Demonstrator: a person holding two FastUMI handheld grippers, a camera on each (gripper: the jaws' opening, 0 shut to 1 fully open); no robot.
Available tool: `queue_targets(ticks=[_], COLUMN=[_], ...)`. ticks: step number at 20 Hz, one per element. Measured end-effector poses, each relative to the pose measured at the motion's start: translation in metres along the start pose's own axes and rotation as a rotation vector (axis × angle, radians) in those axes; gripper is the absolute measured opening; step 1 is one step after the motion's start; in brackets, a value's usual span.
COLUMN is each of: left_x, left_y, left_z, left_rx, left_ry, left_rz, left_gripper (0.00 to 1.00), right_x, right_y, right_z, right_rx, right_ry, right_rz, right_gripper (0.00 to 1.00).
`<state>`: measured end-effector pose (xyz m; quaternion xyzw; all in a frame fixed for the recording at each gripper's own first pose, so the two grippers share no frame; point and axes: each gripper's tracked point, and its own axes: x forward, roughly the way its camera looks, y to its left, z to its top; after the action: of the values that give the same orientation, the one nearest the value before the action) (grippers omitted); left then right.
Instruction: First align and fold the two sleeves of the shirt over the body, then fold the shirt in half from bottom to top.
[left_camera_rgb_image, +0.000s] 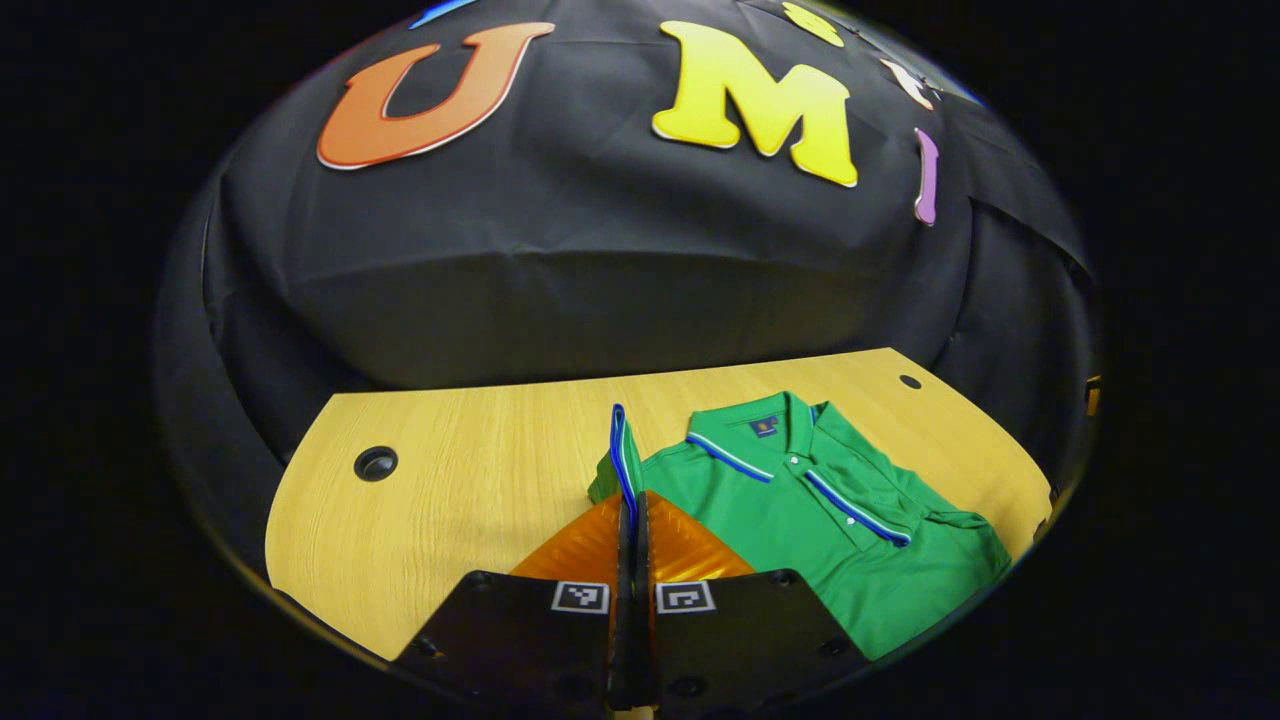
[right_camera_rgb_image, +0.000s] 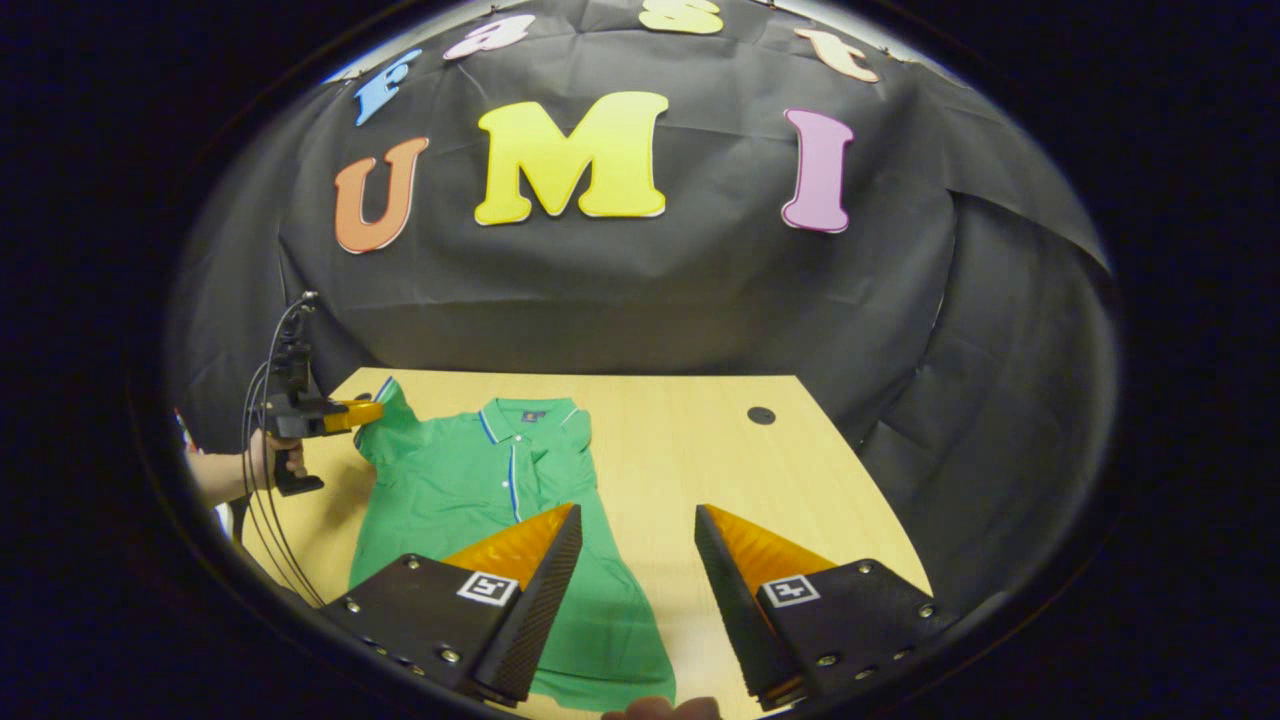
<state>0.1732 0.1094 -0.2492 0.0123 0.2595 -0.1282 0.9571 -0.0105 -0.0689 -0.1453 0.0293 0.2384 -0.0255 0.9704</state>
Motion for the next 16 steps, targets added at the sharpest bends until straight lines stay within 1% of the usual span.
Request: queue_targets(ticks=[6,7,13,15,16], left_x=[0.001,0.003,0.02,0.023,0.025], left_y=[-0.07,-0.081,-0.135,-0.151,-0.153], left_z=[0.022,0.023,0.003,-0.009,-0.014], left_rx=[0.009,0.012,0.023,0.02,0.025], left_ry=[-0.021,-0.017,0.041,0.074,0.088], left_rz=[-0.093,-0.105,-0.156,-0.183,-0.177], left_gripper=[0.03,0.03,0.04,0.05,0.07], right_x=[-0.015,-0.018,-0.027,-0.029,-0.029], right_y=[-0.02,-0.025,-0.041,-0.044,-0.045], right_z=[0.0,-0.002,-0.014,-0.018,-0.019], right_rx=[0.023,0.029,0.068,0.074,0.075], right_ry=[-0.036,-0.036,-0.024,-0.018,-0.017], right_rz=[-0.035,-0.041,-0.049,-0.052,-0.052], right_gripper=[0.75,0.74,0.74,0.73,0.73])
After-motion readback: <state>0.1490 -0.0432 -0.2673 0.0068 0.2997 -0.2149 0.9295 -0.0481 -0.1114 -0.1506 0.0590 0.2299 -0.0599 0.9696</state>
